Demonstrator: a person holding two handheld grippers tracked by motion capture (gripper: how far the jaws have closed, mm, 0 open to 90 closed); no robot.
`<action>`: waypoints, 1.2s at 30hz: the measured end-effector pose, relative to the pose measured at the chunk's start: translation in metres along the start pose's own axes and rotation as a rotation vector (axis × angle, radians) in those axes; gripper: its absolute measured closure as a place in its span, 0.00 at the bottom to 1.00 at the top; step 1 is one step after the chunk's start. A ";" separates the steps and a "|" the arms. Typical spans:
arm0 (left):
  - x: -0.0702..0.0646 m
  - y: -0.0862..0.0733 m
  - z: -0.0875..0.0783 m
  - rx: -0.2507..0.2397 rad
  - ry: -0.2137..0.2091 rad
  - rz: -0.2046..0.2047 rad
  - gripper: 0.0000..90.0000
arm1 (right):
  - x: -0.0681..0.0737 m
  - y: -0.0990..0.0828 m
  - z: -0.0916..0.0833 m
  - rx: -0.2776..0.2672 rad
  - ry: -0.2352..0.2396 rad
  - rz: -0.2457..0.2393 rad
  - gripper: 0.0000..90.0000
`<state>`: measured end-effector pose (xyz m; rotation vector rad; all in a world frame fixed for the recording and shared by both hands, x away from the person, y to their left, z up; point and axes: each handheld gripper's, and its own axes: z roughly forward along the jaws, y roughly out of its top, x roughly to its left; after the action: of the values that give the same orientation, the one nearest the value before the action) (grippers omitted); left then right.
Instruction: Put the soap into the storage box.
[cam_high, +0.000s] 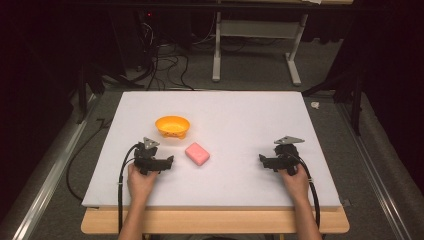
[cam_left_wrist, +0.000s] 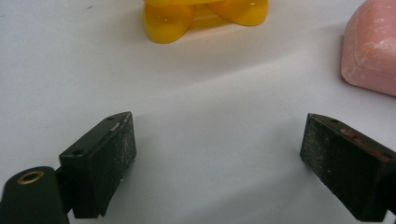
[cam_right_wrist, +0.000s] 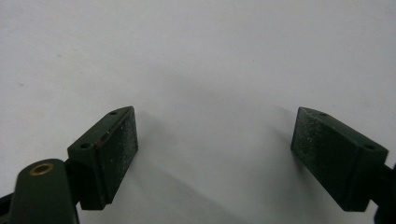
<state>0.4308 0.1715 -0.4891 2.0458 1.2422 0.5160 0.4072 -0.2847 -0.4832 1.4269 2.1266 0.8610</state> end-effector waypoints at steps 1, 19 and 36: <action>0.000 0.000 0.000 0.000 0.000 0.000 0.12 | 0.000 0.000 0.000 0.000 0.000 0.000 0.17; -0.001 0.001 -0.001 0.005 0.007 0.010 0.12 | 0.000 0.000 0.000 -0.002 0.000 -0.005 0.17; -0.018 0.005 -0.025 -0.027 -0.074 0.052 0.09 | 0.000 0.000 0.000 -0.002 0.000 -0.005 0.17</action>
<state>0.4095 0.1623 -0.4683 2.0609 1.1350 0.4739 0.4075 -0.2850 -0.4834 1.4203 2.1275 0.8614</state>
